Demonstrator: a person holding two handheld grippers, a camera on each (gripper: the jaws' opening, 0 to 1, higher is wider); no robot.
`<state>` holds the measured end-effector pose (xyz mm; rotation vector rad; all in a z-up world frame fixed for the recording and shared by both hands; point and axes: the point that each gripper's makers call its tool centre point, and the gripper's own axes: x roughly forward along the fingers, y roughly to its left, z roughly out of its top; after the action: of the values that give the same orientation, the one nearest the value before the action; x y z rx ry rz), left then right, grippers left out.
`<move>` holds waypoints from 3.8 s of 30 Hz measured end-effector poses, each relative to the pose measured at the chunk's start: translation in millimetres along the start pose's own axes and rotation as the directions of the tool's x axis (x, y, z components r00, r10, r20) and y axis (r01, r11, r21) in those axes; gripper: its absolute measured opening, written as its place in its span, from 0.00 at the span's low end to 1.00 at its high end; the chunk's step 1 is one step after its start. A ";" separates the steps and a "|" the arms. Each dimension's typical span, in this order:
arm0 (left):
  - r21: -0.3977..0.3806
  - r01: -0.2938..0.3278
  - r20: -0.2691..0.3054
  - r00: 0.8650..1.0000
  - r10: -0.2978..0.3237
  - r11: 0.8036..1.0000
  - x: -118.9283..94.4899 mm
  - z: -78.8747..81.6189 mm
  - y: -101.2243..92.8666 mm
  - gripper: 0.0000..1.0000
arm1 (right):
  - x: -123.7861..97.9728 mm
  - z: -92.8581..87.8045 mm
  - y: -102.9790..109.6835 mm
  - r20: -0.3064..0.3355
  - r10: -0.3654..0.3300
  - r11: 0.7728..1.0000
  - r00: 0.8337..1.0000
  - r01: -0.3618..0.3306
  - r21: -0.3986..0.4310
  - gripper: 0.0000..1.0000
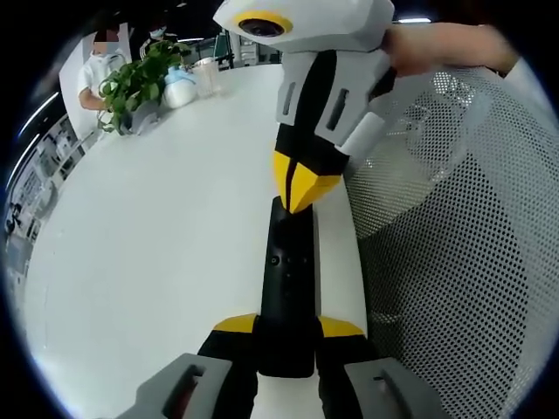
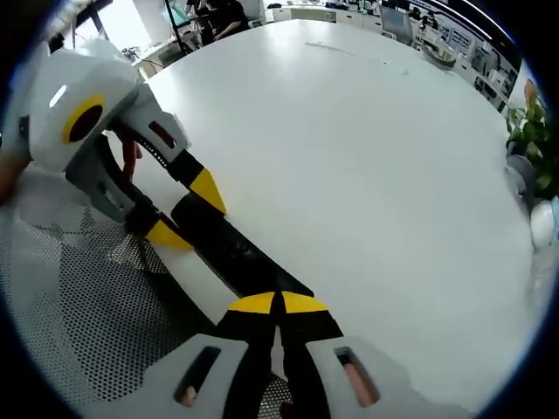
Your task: Press the specified remote control buttons in sequence, fully releasing each button before pressing the next.
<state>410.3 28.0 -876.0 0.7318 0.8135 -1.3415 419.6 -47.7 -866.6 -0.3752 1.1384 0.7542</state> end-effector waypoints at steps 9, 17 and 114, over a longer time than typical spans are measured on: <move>0.012 0.006 0.000 1.000 -0.006 1.000 1.0 1.3 -1.1 0.24 | 0.9 6.1 7.0 0.023 0.034 0.999 0.999 -0.034 -0.007 0.00; 0.022 0.013 -0.003 1.000 -0.013 1.000 1.7 2.1 -2.6 0.24 | 2.2 4.4 7.9 0.014 0.046 0.999 0.999 -0.046 0.006 0.00; -0.174 -0.113 0.064 0.990 0.126 0.978 -3.3 -5.0 -14.3 0.26 | 4.2 -1.5 10.7 -0.120 0.233 0.967 0.965 -0.243 -0.075 0.00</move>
<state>395.5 32.6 -875.8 0.5838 0.8009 -1.1689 412.0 -39.8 -870.0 -0.3614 1.2715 1.0080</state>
